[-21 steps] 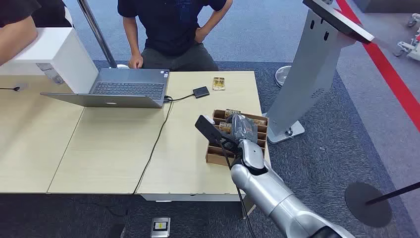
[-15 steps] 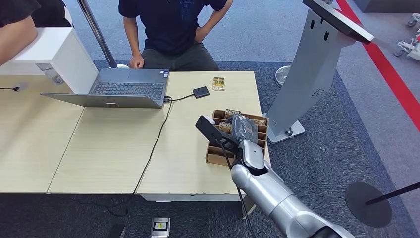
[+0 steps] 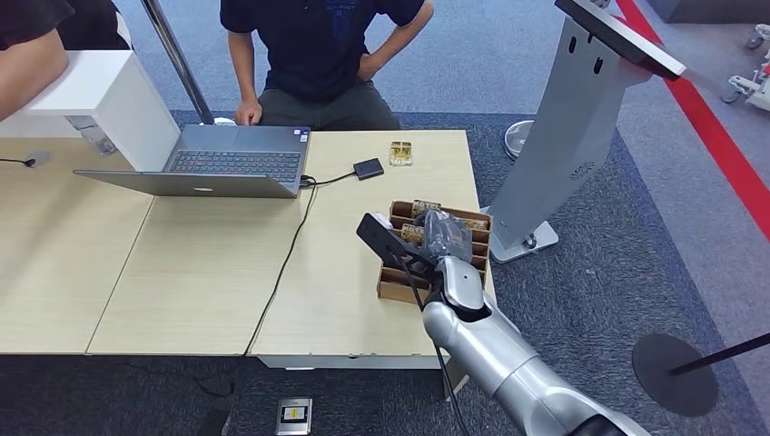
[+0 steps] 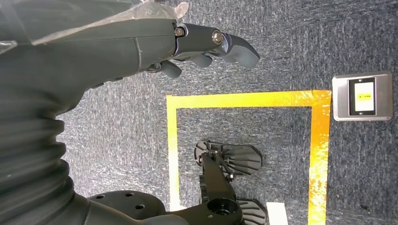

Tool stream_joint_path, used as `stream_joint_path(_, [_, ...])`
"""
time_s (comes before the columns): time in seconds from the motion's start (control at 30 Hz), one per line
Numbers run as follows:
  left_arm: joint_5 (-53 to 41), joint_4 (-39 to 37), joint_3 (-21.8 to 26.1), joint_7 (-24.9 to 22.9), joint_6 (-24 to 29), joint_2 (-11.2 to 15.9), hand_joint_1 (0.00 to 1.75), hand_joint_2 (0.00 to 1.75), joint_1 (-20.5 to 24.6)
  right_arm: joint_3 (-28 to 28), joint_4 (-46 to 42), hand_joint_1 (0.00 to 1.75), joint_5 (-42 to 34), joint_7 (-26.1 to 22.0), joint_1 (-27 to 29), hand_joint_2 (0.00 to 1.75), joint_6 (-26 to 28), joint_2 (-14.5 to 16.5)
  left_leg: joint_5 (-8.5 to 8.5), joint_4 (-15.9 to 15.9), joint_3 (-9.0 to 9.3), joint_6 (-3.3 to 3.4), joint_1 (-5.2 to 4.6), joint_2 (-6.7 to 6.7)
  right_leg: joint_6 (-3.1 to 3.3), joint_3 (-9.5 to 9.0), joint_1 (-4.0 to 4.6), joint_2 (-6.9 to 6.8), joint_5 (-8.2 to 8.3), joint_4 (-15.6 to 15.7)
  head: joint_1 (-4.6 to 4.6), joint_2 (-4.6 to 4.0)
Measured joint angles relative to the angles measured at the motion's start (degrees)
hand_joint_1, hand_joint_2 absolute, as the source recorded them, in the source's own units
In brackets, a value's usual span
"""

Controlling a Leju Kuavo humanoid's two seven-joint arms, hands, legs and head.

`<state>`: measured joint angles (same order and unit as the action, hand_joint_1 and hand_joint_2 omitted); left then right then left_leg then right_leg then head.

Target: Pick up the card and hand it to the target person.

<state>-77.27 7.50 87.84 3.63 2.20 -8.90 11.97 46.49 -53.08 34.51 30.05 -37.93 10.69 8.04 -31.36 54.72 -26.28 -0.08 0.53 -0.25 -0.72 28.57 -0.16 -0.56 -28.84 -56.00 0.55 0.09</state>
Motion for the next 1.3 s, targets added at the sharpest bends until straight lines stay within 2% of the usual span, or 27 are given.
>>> stream_joint_path(0.57, [0.2,0.0,0.0,0.0,0.1,0.0,0.00,1.75,0.0,0.0,-0.4,0.86,-1.9,-0.1,0.0,1.75,-0.2,0.0,0.00,0.0,0.04,0.00,0.00,0.00,0.00,-0.03,0.00,0.00,0.00,0.0,0.00,0.00])
stream_joint_path(0.77, [0.5,0.0,0.0,0.0,0.1,0.0,0.00,1.75,0.0,0.0,-0.8,0.91,-2.7,-0.2,0.3,1.75,-0.5,0.0,0.00,0.0,0.03,0.00,0.01,-0.01,0.00,-0.03,0.00,0.00,0.00,0.0,0.00,0.00])
stream_joint_path(1.0, [0.4,0.0,0.0,0.1,0.1,0.0,0.00,1.75,0.0,0.0,-1.1,0.81,-2.8,0.0,0.4,1.75,-0.2,-0.1,0.00,0.0,0.02,0.00,0.01,0.00,0.00,-0.02,0.00,0.00,0.00,0.0,0.00,0.00])
stream_joint_path(1.23, [-0.1,0.0,0.0,0.1,0.1,0.0,0.00,1.75,0.0,0.0,-1.6,0.93,-2.8,0.1,1.0,1.75,0.0,-0.2,0.00,0.0,0.00,0.00,0.00,-0.01,0.00,-0.01,0.00,0.00,0.00,0.0,0.00,0.00])
stream_joint_path(1.3, [-0.2,0.0,0.0,0.1,0.1,0.0,0.00,1.75,0.0,0.0,-1.6,1.16,-2.7,0.1,1.0,1.75,0.1,-0.3,0.00,0.0,0.00,0.00,0.00,-0.01,0.00,0.00,0.00,0.00,0.00,0.0,0.00,0.00])
